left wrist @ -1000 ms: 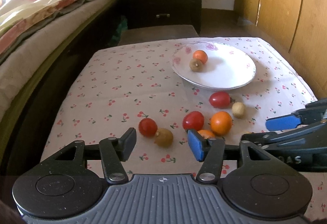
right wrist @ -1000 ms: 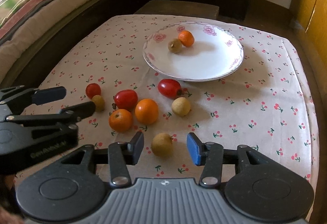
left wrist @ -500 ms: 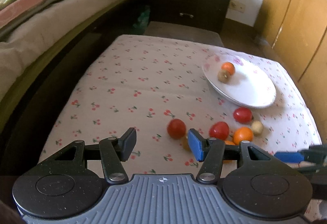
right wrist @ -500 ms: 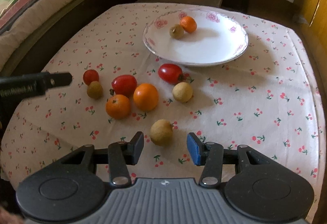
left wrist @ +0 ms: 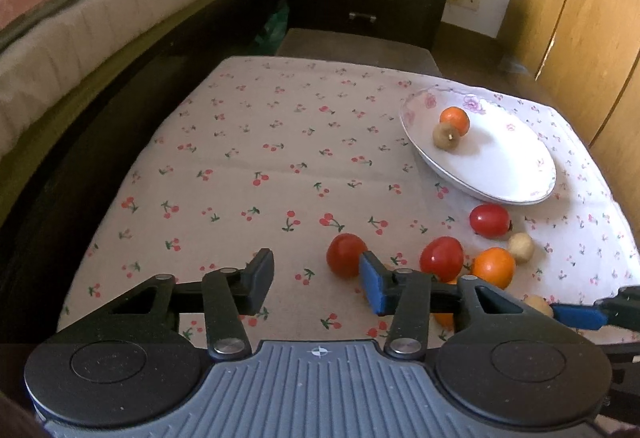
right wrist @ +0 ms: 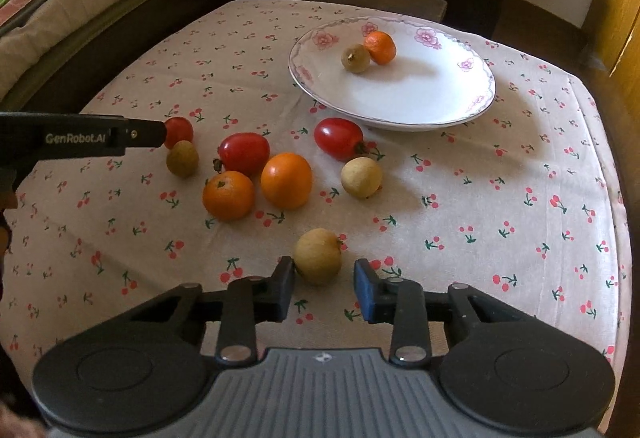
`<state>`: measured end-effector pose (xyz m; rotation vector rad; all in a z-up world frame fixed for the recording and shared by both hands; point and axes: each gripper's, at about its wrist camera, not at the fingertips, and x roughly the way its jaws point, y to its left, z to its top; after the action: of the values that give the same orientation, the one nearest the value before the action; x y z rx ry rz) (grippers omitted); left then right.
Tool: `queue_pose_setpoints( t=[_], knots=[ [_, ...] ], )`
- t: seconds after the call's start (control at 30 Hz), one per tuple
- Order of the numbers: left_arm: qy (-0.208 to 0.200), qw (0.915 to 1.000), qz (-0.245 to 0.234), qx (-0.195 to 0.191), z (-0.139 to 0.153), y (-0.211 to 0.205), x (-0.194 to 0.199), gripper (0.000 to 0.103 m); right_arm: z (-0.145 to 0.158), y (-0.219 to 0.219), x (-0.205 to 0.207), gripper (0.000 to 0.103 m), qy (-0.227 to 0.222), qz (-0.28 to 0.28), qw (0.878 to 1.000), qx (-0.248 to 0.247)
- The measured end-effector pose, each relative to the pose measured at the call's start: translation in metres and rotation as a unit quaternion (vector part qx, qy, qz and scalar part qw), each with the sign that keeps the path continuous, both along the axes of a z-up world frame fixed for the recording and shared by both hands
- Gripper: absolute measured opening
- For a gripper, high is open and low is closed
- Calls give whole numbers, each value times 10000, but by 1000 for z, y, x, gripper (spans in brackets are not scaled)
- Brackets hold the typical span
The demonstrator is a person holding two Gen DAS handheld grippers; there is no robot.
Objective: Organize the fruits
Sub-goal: 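Grasp a red tomato with the left tool while the right tool moves over a tan fruit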
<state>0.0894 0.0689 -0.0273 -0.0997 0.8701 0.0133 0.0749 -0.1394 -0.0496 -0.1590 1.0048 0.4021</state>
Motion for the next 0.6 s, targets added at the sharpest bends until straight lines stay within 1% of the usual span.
queue_pose_setpoints(
  t=[0.03,0.13,0.27,0.33,0.43,0.5,0.57,0.6],
  knots=[
    [-39,10000,-24,-28,1,-1,0,53,0,0,0,32,6,6,10000,8],
    [-81,9999,-74,96,2,-7,5,53,0,1,0,30,7,27,10000,11],
    [30,9999,43,-90,-5,-6,17,53,0,1,0,30,22,11,10000,56],
    [129,9999,52,-71,-11,-8,22,53,0,0,1,30,54,20,10000,70],
    [172,9998,87,-56,-16,-10,27,53,0,0,1,30,54,8,9999,85],
    [229,9996,137,-99,-20,-9,31,50,0,2,0,30,30,33,10000,45],
    [215,9997,115,-1,-20,-11,30,42,0,2,0,30,30,55,10000,16],
    [215,9997,59,81,-20,-13,29,39,0,2,0,30,38,53,10000,22]
  ],
)
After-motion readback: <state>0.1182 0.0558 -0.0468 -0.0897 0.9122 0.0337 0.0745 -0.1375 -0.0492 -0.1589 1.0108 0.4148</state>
